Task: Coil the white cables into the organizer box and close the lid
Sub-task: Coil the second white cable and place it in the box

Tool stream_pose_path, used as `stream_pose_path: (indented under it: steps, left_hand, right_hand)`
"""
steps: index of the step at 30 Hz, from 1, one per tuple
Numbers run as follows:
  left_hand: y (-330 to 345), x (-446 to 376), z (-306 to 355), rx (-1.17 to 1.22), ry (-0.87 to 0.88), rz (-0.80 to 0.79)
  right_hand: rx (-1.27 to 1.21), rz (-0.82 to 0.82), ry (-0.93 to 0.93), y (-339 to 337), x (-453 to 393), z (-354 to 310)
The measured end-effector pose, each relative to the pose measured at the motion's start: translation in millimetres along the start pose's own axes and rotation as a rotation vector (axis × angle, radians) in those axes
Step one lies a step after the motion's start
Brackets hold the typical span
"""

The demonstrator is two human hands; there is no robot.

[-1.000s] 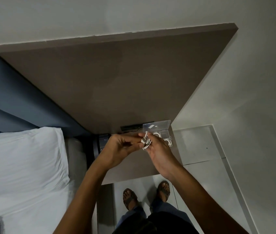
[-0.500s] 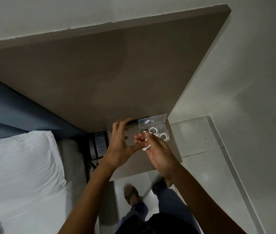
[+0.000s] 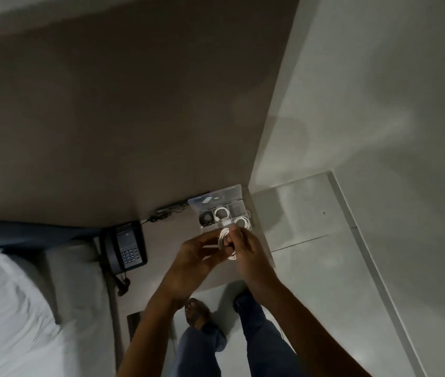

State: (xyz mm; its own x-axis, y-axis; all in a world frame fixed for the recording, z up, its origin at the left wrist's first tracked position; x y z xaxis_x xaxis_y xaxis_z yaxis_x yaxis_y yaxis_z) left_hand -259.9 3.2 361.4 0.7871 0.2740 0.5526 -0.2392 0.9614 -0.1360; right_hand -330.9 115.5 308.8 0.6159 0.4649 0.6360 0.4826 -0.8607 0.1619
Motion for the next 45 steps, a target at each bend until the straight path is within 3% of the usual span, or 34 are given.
stream_pose_path:
  steps: [9, 13, 18, 22, 28, 33, 38, 45]
  left_hand:
    - [39, -148, -108, 0.105, -0.12, 0.034]
    - [43, -218, -168, 0.141, -0.146, 0.102]
    - [45, -285, -246, 0.3, -0.267, 0.291]
    - [42, -328, -279, 0.348, -0.229, 0.363]
    - [42, -364, -302, 0.211, -0.221, 0.478]
    - [43, -373, -307, -0.207, -0.163, 0.568]
    - [49, -377, -301, -0.309, -0.102, 0.616]
    - [58, -378, -295, -0.396, -0.063, 0.648]
  right_hand:
    - [0.083, 0.23, -0.129, -58, -134, 91]
    - [0.123, 0.248, -0.224, -84, -201, 134]
    - [0.087, 0.229, -0.176, -106, -279, 178]
    - [0.218, 0.204, -0.226, -117, -323, 200]
    - [0.388, 0.283, -0.318, -120, -365, 215]
    - [0.416, 0.31, -0.51, -115, -370, 218]
    - [0.512, 0.326, -0.67, -118, -362, 217]
    - [0.447, 0.284, -0.657, -131, -359, 228]
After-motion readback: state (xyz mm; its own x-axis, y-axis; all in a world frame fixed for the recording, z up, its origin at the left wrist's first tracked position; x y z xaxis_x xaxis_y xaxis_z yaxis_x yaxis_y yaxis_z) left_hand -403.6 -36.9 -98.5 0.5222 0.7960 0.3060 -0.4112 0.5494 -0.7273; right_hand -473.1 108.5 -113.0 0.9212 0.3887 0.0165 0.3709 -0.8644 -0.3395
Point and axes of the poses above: each hand's wrist, its own x-axis away from the middle knuckle, its own y-axis out of the palm, z = x × y, the point moved 5 cm from there along -x, towards the middle knuckle, and after that the axes turned 9 degrees about -x, right-handed, at the moved point
